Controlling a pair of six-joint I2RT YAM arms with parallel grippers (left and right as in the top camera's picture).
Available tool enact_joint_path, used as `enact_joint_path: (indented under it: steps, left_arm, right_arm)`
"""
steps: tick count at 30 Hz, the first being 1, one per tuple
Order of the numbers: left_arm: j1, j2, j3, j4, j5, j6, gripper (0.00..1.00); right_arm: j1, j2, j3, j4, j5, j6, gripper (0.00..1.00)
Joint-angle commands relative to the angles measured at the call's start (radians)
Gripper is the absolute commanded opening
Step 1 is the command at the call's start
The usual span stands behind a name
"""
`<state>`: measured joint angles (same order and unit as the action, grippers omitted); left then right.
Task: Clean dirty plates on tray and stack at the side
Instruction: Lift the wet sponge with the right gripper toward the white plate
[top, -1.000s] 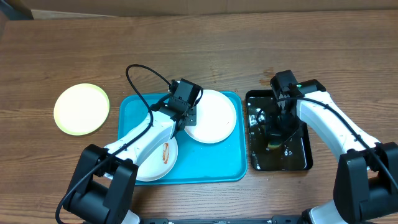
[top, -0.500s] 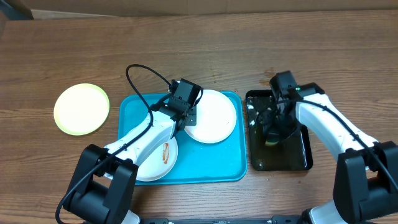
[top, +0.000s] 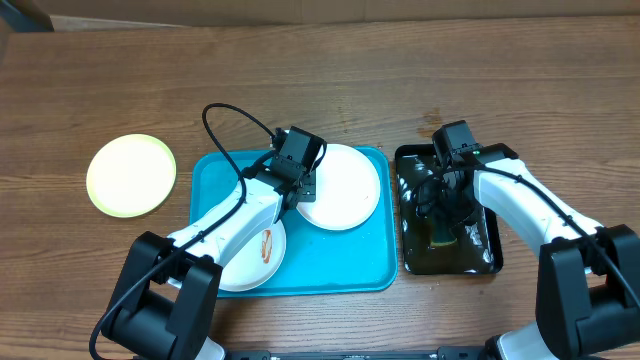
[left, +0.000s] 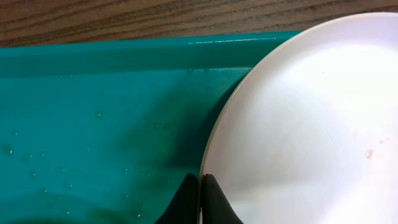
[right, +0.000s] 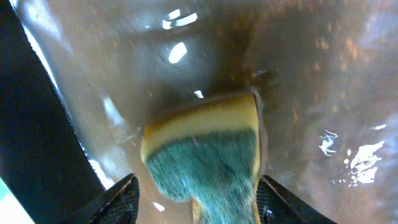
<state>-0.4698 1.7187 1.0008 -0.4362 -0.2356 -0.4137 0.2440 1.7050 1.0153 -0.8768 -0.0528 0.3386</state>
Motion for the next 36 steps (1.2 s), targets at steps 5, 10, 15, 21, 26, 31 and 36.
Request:
enact_joint_path:
  steps: [5,10,15,21,26,31,36]
  left_arm:
    - [0.005,0.012,-0.011,0.003,0.004,-0.012,0.04]
    - [0.005,0.012,-0.011,0.003,0.004,-0.012,0.04]
    - [0.005,0.012,-0.011,0.003,0.004,-0.012,0.04]
    - [0.005,0.012,-0.011,0.004,0.004,-0.012,0.04]
    - [0.005,0.012,-0.011,0.005,0.005,-0.013,0.04]
    - [0.005,0.012,-0.011,0.005,0.004,-0.013,0.04]
    - [0.005,0.012,-0.011,0.005,0.005,-0.012,0.04]
  right_arm:
    - [0.003,-0.008,-0.095,0.079,-0.005,0.006,0.25]
    - [-0.001,-0.011,-0.039,0.009,-0.005,0.005,0.04]
    - [-0.004,-0.032,0.120,-0.175,-0.004,0.006,0.04]
    - [-0.003,-0.044,0.150,-0.256,-0.004,0.002,0.04]
    - [-0.003,-0.044,0.150,-0.270,0.010,-0.002,0.04]
    - [-0.003,-0.044,0.149,-0.256,0.010,-0.002,0.04]
    - [-0.003,-0.042,0.149,-0.260,0.034,-0.025,0.04]
